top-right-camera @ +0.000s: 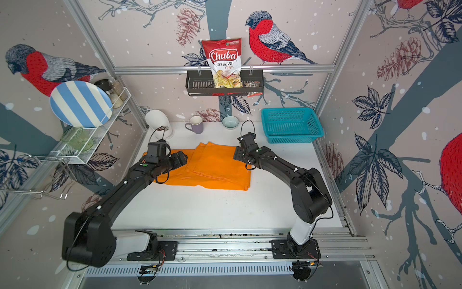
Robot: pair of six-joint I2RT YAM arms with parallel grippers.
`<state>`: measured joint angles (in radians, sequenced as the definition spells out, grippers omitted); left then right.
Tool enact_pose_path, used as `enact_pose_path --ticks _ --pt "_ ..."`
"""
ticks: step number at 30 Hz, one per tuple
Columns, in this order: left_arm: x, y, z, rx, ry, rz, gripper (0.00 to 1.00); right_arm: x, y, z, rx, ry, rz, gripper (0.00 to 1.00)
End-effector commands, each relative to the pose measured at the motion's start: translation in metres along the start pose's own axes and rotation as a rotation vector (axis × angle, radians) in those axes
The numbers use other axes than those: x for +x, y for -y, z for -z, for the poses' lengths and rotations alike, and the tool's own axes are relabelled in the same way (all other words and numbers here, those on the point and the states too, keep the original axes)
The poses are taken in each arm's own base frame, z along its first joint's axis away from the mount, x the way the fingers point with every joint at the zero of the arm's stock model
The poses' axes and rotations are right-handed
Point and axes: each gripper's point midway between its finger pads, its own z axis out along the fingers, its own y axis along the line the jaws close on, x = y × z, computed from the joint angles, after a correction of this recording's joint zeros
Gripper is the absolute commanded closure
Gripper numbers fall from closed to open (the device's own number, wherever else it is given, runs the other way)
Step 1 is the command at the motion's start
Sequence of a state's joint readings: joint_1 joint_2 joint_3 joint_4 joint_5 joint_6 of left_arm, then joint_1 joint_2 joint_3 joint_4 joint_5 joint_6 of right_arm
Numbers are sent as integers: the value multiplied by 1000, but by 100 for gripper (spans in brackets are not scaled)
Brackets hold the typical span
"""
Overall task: Roll up the long pants
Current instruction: Fold the long pant at the center of the board.
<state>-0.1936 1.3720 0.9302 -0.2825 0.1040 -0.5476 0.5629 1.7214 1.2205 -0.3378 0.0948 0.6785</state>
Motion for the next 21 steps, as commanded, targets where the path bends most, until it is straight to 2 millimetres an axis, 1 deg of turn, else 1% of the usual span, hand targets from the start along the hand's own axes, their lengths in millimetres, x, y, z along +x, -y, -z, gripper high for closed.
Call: enact_pose_path --ticks 1,4,6,7,8,9,10,12,14,17,19,21 --pt "-16 6 -24 13 49 -49 10 7 17 -8 -27 -33 0 21" --pt "-18 4 -44 3 42 -76 8 15 38 -19 -1 -69 -15 18" --pt "-19 4 -53 2 31 -100 5 19 41 -26 -41 -91 -29 17" --pt "-14 1 -59 -6 14 -114 5 20 43 -31 -53 -101 -37 17" --pt "-11 1 -63 -5 2 -126 4 22 43 -34 -62 -113 -36 16" --pt "-21 8 -64 11 17 -138 4 22 41 -37 -70 -121 -30 16" --pt "-21 10 -66 19 12 -148 4 22 39 -40 -79 -129 -24 15" --pt "-20 9 -72 22 4 -158 4 23 30 -47 -125 -147 -17 15" --pt "-18 7 -79 17 -10 -162 4 23 26 -55 -140 -170 -15 17" --pt "-13 7 -88 20 -36 -167 4 27 23 -65 -170 -205 -24 32" --pt "-12 8 -90 20 -39 -174 4 30 26 -71 -182 -221 -40 50" --pt "-9 8 -93 23 -47 -179 5 31 30 -72 -185 -226 -48 65"
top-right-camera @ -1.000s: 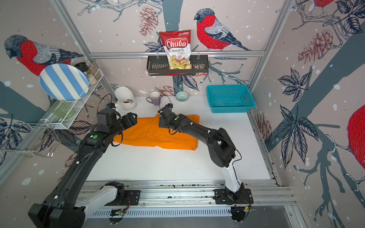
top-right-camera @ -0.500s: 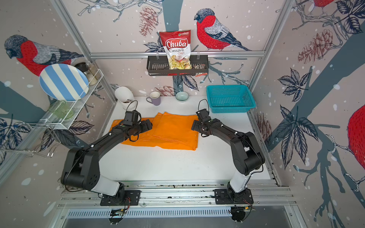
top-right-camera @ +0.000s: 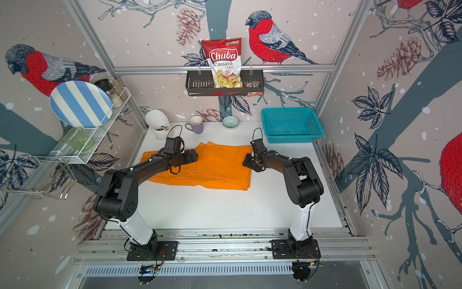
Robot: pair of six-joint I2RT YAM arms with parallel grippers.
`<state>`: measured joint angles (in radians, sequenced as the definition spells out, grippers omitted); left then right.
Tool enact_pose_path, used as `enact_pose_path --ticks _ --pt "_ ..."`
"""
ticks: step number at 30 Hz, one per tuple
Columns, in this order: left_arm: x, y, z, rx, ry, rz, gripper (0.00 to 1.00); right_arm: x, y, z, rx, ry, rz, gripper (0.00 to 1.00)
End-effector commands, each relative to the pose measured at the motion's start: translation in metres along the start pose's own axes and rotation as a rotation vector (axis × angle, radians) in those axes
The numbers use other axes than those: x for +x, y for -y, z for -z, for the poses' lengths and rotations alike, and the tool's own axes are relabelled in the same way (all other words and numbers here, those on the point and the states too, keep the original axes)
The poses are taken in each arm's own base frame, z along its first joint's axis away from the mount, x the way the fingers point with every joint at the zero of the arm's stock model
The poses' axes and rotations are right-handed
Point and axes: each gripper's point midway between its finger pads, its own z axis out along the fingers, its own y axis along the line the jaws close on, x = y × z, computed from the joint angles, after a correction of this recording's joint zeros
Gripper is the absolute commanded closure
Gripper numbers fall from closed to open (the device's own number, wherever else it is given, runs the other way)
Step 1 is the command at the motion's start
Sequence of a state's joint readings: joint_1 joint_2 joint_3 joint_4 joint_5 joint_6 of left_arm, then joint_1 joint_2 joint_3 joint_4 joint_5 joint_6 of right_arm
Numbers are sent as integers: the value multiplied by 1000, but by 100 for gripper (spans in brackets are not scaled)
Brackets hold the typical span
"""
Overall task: Roll up the long pants
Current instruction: Fold the long pant at the center of the board.
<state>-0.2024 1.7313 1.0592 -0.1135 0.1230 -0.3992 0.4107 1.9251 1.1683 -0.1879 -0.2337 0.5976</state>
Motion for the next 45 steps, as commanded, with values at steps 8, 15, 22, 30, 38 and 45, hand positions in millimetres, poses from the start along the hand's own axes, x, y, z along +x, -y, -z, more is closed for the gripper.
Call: enact_pose_path --ticks 8,15,22,30,38,45 --pt "2 24 -1 53 7 -62 5 7 28 12 12 -43 17 100" --pt "19 66 -2 130 -19 -115 4 16 88 59 139 -24 24 100" --pt "31 123 -21 165 -74 -216 4 13 134 95 209 39 -20 87" --pt "41 151 -42 75 -97 -345 4 4 126 101 182 59 -38 30" --pt "56 164 -61 -35 -128 -454 4 -5 127 132 207 128 -55 23" --pt "56 162 -67 -59 -114 -472 4 -8 129 152 203 171 -60 22"
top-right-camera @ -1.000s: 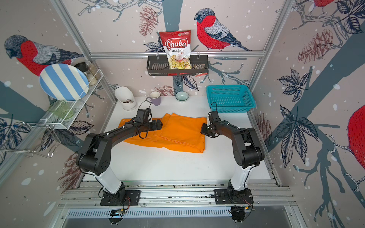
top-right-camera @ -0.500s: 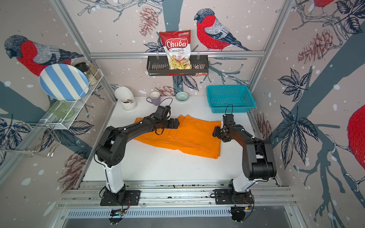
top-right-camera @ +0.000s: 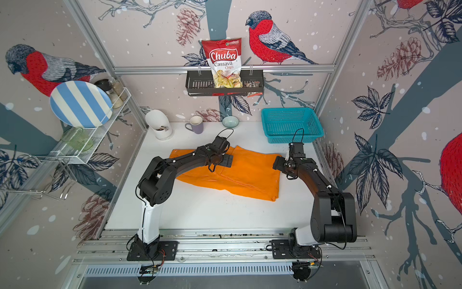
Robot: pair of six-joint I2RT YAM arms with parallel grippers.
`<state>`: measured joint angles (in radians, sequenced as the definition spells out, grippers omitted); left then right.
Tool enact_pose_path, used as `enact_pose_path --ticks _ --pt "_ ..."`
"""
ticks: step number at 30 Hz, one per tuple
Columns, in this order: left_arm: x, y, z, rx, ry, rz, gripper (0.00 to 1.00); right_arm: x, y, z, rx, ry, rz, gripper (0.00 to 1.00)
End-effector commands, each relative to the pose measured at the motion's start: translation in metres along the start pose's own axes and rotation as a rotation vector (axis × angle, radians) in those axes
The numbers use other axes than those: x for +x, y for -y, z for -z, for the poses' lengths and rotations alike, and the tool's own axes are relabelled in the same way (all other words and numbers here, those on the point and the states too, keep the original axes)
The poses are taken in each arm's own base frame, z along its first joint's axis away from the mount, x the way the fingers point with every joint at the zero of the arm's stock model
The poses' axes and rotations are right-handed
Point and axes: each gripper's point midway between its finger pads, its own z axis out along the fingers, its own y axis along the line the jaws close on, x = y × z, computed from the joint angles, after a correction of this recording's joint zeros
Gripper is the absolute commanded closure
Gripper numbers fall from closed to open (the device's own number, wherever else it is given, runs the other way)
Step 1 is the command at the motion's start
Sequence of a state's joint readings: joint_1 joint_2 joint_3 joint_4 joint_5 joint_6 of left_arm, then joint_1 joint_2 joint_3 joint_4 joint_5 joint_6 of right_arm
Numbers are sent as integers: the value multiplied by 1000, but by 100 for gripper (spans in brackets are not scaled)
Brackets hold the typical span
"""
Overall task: Roll up the long pants
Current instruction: Fold the long pant at the center of the board.
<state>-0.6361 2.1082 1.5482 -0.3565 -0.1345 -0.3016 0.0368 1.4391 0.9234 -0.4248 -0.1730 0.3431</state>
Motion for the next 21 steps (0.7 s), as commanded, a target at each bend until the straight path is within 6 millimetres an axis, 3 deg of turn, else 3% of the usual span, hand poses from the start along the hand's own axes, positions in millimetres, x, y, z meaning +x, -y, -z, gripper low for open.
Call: enact_pose_path --ticks 1,7,11,15,21 --pt "1 3 -2 1 0 -26 4 2 4 4 7 -7 -1 22" --pt "8 24 -15 43 -28 -52 4 4 6 6 6 -9 -5 22" --pt "12 22 -21 -4 -39 -67 4 4 6 8 2 -2 -8 22" --pt "12 21 -16 -77 -19 -91 5 4 6 10 2 -1 -7 22" --pt "9 36 -9 -85 10 -111 9 6 8 8 0 -4 -11 22"
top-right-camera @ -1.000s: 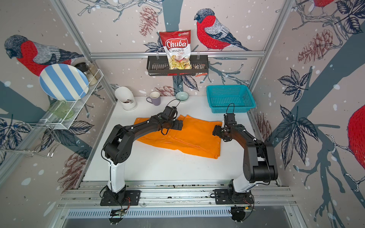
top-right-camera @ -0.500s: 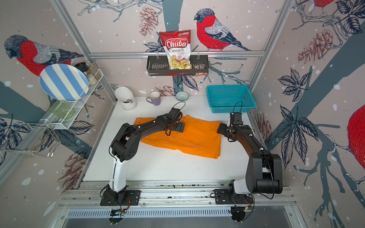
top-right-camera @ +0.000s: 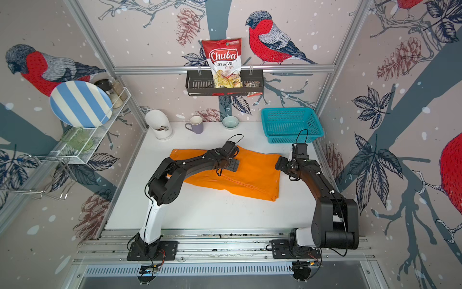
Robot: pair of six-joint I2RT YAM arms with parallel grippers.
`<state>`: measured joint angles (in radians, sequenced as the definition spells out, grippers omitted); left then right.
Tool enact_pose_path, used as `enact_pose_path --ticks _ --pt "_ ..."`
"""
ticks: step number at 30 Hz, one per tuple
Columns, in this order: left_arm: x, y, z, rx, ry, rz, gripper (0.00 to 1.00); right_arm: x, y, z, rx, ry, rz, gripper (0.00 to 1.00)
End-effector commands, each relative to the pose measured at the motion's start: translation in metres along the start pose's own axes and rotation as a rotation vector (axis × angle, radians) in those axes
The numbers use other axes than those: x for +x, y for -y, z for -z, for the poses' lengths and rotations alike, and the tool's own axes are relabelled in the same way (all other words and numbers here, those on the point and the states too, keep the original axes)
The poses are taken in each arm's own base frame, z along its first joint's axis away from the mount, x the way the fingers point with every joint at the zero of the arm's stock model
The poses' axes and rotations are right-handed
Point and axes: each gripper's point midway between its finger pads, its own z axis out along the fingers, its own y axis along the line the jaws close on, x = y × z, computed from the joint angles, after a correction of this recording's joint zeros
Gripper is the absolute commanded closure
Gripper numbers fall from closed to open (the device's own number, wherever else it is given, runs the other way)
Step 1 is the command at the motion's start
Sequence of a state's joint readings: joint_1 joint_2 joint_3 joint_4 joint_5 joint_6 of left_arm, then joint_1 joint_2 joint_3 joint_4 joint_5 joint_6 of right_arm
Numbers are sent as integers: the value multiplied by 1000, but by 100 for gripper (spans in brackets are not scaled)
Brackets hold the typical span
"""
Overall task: Roll up the long pants
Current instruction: Fold the long pant at the center of the board.
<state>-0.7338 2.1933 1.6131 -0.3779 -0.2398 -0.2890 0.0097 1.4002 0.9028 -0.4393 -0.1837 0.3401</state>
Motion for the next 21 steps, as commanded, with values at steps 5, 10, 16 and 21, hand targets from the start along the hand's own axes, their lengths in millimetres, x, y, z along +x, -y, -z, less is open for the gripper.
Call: enact_pose_path --ticks 5,10,16,21 --pt "-3 -1 6 -102 16 -16 17 5 2 1 0 -13 6 22" --pt "-4 5 8 -106 27 -18 23 5 2 2 -6 -8 7 22" --pt "-2 19 3 -46 21 -23 39 7 4 1 -5 -15 4 21" --pt "3 18 -8 -64 -4 -51 50 6 3 1 -9 -13 2 21"
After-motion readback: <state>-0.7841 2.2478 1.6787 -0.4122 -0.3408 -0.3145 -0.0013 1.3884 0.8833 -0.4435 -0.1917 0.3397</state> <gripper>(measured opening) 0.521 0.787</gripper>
